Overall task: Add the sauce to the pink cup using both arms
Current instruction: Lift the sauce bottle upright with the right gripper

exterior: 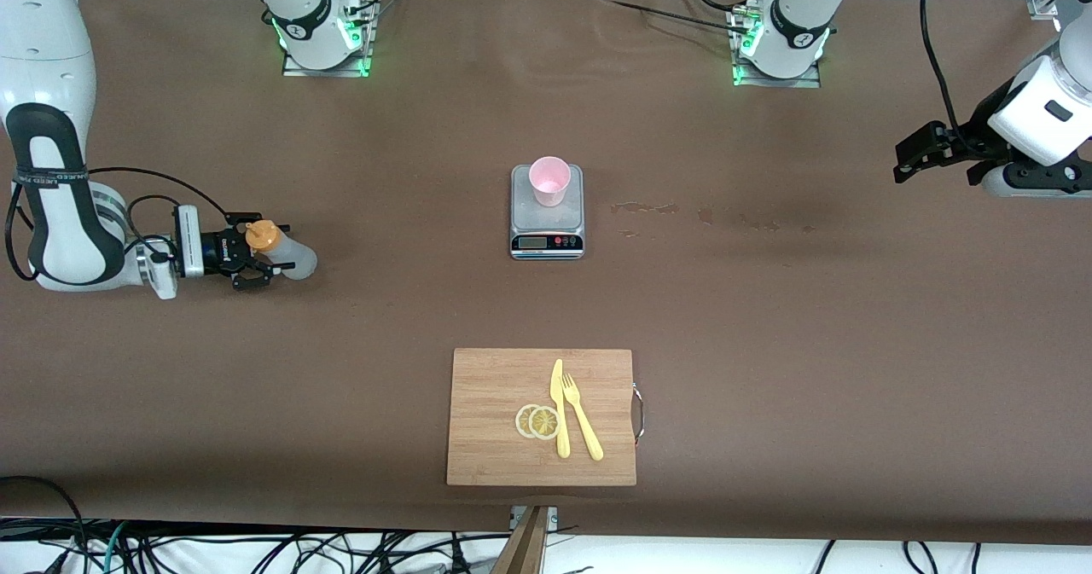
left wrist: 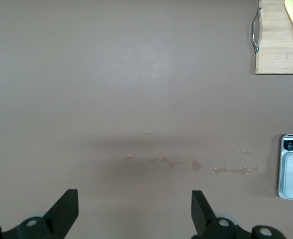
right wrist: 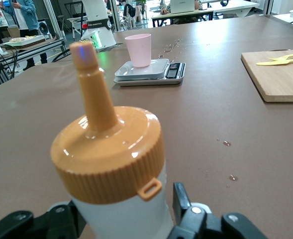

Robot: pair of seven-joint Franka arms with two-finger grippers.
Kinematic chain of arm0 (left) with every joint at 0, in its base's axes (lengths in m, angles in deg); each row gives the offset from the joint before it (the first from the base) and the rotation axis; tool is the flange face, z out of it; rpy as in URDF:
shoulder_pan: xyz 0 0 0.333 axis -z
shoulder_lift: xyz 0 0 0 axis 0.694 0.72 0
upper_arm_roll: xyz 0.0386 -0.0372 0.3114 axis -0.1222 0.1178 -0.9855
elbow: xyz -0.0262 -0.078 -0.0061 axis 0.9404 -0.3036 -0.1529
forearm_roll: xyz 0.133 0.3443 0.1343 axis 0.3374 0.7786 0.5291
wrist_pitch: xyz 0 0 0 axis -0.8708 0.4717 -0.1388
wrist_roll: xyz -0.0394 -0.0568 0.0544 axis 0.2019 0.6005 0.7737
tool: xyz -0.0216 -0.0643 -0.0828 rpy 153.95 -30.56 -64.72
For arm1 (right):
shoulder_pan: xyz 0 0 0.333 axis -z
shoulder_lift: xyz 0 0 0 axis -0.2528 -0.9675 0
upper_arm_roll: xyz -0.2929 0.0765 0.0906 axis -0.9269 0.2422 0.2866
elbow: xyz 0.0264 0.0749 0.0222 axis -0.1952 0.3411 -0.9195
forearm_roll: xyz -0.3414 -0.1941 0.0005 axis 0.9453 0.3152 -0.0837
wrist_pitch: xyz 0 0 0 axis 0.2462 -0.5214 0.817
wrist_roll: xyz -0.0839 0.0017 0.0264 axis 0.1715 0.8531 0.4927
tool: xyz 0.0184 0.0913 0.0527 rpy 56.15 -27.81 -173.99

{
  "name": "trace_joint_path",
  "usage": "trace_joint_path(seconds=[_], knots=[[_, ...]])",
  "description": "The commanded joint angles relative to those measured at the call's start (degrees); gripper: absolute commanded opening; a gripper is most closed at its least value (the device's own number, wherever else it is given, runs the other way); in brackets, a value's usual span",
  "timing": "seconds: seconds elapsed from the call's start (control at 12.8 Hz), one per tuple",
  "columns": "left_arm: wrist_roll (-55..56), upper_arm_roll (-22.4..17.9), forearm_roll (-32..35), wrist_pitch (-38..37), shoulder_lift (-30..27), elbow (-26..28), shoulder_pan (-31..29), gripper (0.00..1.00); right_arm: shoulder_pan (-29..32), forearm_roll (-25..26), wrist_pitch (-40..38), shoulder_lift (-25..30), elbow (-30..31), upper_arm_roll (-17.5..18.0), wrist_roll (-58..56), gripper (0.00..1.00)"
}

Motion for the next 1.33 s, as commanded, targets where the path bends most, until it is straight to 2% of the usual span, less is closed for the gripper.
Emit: trace_joint_path(seconds=[0.0,0.08,0.16,0.47,0.94,1.25], knots=[[0.18,0.54,-1.06,-1.3,0.78,-1.92,-0.52,1.0,-0.08,-1.11,0.36,0.43,1.07,-0.06,-1.5,0.56],[0.09,0.54,-1.32,-1.3,0.7,-1.92,-0.52,1.0,-0.08,-1.11,0.36,0.6,0.98,-0.06,-1.5,0.45],[0.09,0.54,-1.32,-1.3,0.7,-1.92,-0.52,1.0,-0.26,-1.11,0.36,0.69,0.98,-0.15,-1.41,0.41],[0.09,0.63,-1.23,-1.3,0.78,-1.92,-0.52,1.0,-1.4,-0.93,1.23,1.74,0.63,-0.15,-0.27,0.36],[0.17,0.71,-1.32,-1.3,0.78,-1.83,-0.43,1.0,-8.5,0.03,7.81,10.08,1.42,-1.9,10.51,0.36],[0.09,0.71,-1.32,-1.3,0.78,-1.83,-0.26,1.0,-17.64,2.84,14.58,16.67,4.31,-4.54,23.25,0.36]])
